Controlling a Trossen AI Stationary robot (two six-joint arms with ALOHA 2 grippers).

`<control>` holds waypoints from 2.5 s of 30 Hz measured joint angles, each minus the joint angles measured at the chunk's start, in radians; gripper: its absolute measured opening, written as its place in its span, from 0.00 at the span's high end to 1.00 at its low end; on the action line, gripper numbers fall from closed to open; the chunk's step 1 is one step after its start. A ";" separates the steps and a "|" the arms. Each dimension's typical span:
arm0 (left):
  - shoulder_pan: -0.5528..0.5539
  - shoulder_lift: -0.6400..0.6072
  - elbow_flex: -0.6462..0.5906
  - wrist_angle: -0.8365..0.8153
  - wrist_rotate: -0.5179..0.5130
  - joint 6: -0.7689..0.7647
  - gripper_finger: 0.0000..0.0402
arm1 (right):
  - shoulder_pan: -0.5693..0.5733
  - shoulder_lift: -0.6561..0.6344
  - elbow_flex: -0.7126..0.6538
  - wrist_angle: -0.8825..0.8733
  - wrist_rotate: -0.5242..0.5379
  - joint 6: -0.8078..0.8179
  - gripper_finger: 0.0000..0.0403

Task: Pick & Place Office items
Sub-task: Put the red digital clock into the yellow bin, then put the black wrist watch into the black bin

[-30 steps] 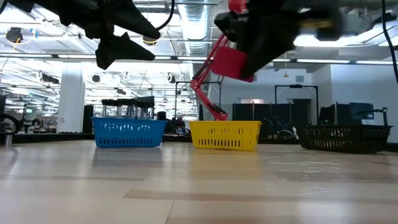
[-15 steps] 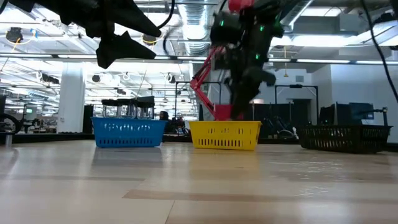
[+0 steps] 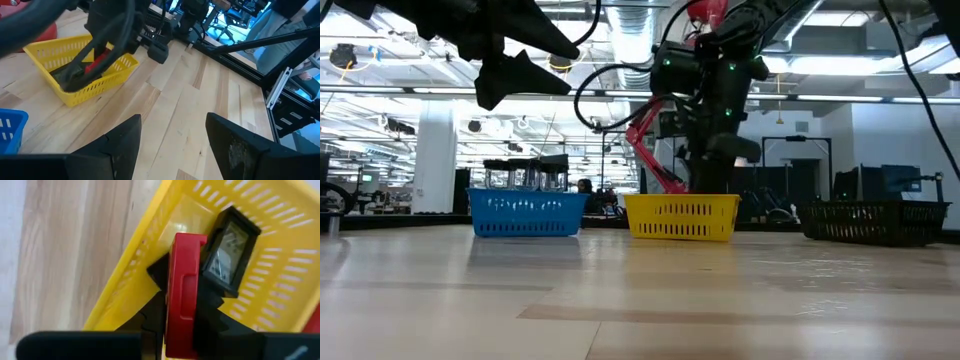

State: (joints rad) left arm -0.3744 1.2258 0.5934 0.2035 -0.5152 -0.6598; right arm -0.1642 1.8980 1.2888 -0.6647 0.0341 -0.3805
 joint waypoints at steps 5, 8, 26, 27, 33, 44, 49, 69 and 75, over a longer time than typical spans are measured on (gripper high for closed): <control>0.000 0.000 0.000 0.000 0.000 0.000 0.45 | 0.000 -0.006 0.000 -0.002 0.000 0.051 0.84; 0.000 0.000 0.000 0.000 0.000 0.000 0.45 | 0.000 -0.006 0.001 -0.004 0.000 0.067 0.84; 0.000 0.000 0.000 0.000 0.000 0.000 0.45 | 0.035 -0.015 0.022 -0.109 0.157 0.080 0.53; 0.000 0.000 0.000 0.000 0.000 0.000 0.45 | 0.041 -0.015 0.028 -0.139 0.149 0.091 0.52; 0.000 0.000 0.000 0.000 0.000 0.000 0.45 | 0.082 -0.016 0.063 -0.267 0.151 0.130 0.51; 0.000 0.000 0.000 0.000 0.000 0.000 0.45 | 0.157 -0.016 0.143 -0.395 0.255 0.172 0.54; 0.000 0.000 0.000 0.000 0.000 0.001 0.45 | 0.207 -0.016 0.184 -0.459 0.255 0.172 0.55; 0.000 0.000 0.000 0.000 0.000 0.000 0.45 | 0.372 -0.216 0.221 -0.661 0.262 0.432 0.55; 0.000 0.000 0.000 0.000 0.000 0.000 0.45 | 0.488 -0.303 0.221 -0.629 0.262 0.528 0.55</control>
State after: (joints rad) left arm -0.3746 1.2256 0.5934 0.2031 -0.5152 -0.6594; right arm 0.3241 1.5949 1.5097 -1.2932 0.2966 0.1471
